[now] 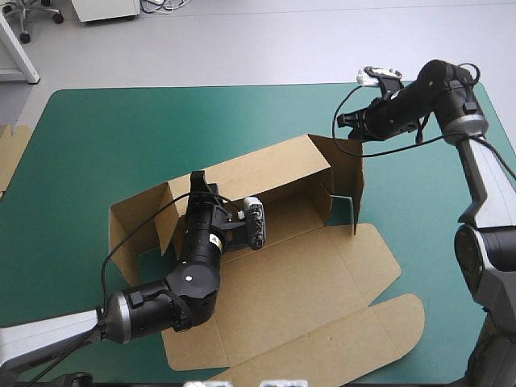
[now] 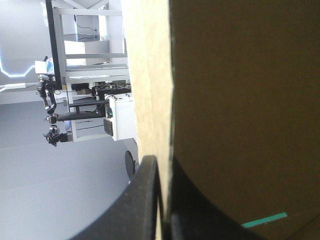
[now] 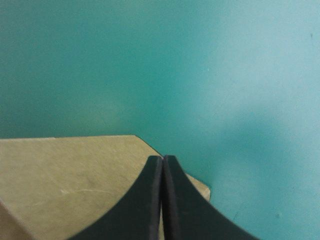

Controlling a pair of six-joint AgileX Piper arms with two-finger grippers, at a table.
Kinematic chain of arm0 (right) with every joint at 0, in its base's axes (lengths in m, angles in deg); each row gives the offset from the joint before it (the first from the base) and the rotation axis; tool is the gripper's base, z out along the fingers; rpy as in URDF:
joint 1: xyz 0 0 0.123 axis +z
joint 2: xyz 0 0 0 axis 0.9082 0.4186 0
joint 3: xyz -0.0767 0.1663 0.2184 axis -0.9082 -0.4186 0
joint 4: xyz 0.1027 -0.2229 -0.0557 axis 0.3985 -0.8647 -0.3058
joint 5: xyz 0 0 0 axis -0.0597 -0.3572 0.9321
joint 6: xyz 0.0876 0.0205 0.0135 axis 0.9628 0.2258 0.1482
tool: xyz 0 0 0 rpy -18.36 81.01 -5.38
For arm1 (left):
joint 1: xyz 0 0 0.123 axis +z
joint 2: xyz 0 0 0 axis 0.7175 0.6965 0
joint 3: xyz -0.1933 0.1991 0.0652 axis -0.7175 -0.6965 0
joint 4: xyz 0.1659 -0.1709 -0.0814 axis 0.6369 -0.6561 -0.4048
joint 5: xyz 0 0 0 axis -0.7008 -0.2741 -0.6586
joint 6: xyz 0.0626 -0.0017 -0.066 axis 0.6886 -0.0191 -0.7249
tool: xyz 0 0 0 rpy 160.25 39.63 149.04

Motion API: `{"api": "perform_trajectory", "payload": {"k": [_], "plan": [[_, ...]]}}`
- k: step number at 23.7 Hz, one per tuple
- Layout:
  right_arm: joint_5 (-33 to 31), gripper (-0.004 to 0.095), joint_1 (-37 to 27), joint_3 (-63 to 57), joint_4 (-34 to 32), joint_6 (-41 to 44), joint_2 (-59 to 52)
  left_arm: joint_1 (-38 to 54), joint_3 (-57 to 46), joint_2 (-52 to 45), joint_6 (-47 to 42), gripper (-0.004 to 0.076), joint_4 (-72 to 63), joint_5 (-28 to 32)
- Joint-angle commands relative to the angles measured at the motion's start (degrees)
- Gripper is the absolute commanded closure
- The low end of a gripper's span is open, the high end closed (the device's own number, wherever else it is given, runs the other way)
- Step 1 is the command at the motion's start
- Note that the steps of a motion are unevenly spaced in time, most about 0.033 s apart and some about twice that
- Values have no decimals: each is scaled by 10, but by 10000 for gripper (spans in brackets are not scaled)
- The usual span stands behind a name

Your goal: Fold the box

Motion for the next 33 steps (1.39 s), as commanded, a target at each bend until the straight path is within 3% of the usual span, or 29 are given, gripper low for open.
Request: {"api": "perform_trajectory", "payload": {"k": [1, 14, 23, 33], "plan": [[-2, 927, -3, -21, 24, -19, -46, -5, 8, -7, -10, 734, -13, 13], [-2, 899, -3, -60, 47, -83, -90, -5, 8, -7, -21, 734, -8, 16], [-2, 414, 12, -161, 81, -113, -135, -5, 8, -7, -32, 734, 3, 16], [6, 401, 66, -227, 63, -140, -160, -5, 8, -7, -32, 734, 4, 12]]}}
